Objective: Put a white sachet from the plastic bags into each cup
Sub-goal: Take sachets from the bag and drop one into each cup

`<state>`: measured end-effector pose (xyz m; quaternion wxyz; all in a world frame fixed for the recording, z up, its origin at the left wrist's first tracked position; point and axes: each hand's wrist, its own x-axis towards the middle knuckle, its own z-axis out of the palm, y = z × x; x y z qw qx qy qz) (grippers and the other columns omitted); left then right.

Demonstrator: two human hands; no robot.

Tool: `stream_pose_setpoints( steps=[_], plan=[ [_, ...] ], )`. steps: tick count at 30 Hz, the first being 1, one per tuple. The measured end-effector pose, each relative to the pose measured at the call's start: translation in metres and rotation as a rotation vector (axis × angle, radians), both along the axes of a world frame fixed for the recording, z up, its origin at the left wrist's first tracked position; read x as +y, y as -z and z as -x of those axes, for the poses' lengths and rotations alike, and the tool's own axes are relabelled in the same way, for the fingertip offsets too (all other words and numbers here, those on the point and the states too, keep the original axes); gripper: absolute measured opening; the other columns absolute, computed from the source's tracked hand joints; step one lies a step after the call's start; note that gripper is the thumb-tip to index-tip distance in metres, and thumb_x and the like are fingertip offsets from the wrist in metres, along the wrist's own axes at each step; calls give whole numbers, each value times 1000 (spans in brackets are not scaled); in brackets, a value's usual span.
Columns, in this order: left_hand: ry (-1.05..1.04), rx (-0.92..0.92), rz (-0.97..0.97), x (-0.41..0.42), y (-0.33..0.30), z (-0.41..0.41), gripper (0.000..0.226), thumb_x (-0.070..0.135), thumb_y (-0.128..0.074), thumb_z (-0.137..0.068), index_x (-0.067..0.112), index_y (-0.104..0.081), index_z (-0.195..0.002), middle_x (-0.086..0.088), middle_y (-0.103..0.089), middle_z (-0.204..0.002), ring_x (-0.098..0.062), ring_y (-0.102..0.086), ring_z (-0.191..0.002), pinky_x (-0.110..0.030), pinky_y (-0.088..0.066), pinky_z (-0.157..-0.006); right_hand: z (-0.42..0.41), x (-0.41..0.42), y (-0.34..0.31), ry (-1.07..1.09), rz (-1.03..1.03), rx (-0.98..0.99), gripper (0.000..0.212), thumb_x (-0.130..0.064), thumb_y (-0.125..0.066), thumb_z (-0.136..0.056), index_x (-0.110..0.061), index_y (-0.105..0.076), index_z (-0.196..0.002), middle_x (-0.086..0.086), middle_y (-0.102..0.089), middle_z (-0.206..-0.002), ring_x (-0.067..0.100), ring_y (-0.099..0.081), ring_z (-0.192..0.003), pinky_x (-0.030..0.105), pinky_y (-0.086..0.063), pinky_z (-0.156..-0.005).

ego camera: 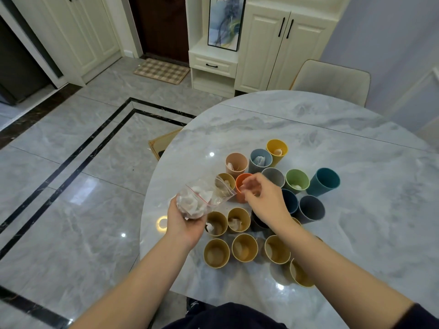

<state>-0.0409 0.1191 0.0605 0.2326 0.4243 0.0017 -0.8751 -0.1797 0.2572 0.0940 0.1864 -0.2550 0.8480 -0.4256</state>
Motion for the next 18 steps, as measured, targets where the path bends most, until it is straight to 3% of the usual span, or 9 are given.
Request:
stream_pose_setpoints(
  steps=[3, 5, 7, 9, 10, 12, 14, 18],
  plan=[
    [21, 0, 20, 1, -2, 5, 33, 24, -63, -90, 11, -67, -121, -12, -71, -121, -29, -70, -108, -42, -61, -89, -7, -6, -35, -23, 181, 140, 13, -10, -71, -86, -21, -67, -91, -8, -70, -90, 8, -66, -87, 21, -58, -79],
    [42, 10, 51, 4, -3, 10, 31, 24, -61, -93, 12, -65, -122, -11, -75, -103, -26, -73, -94, -41, -57, -97, -11, -8, -53, -166, 228, 169, 9, -9, -71, -85, -17, -74, -90, -8, -73, -88, 8, -69, -85, 21, -59, -78],
    [85, 11, 66, 9, -4, 14, 31, 24, -62, -96, 10, -63, -124, -12, -77, -88, -24, -75, -80, -37, -62, -86, -16, -10, -63, -332, 145, 154, 16, -7, -69, -87, -17, -80, -95, -7, -77, -92, 7, -71, -88, 21, -58, -82],
    [135, 10, 76, 16, -7, 17, 37, 26, -63, -98, 7, -62, -129, -14, -77, -92, -24, -77, -78, -34, -64, -67, -19, -13, -64, -423, 2, 211, 22, -10, -69, -88, -19, -80, -105, -5, -78, -102, 5, -71, -94, 21, -57, -88],
    [162, 11, 85, 20, -9, 19, 39, 28, -62, -99, 5, -61, -131, -16, -77, -99, -25, -78, -83, -35, -64, -64, -19, -14, -62, -434, -44, 208, 24, -14, -70, -88, -19, -77, -111, -4, -77, -108, 6, -71, -95, 23, -58, -89],
    [225, 10, 101, 27, -14, 23, 40, 34, -62, -99, 7, -62, -128, -18, -77, -106, -29, -77, -95, -39, -63, -70, -21, -14, -60, -446, -79, 119, 34, -23, -75, -86, -21, -73, -120, -2, -75, -114, 7, -72, -94, 29, -60, -87],
    [276, 3, 134, 34, -21, 27, 36, 37, -61, -99, 9, -63, -122, -18, -79, -100, -29, -77, -93, -39, -63, -70, -23, -13, -57, -466, -128, 102, 42, -31, -77, -82, -22, -71, -122, -3, -75, -112, 7, -72, -94, 31, -61, -86],
    [266, 41, 96, 43, -29, 31, 29, 27, -62, -98, 6, -65, -118, -18, -79, -94, -28, -78, -89, -39, -63, -72, -28, -10, -53, -422, -162, 199, 27, -26, -76, -82, -21, -76, -108, -2, -76, -103, 10, -70, -92, 32, -60, -87]
  ],
)
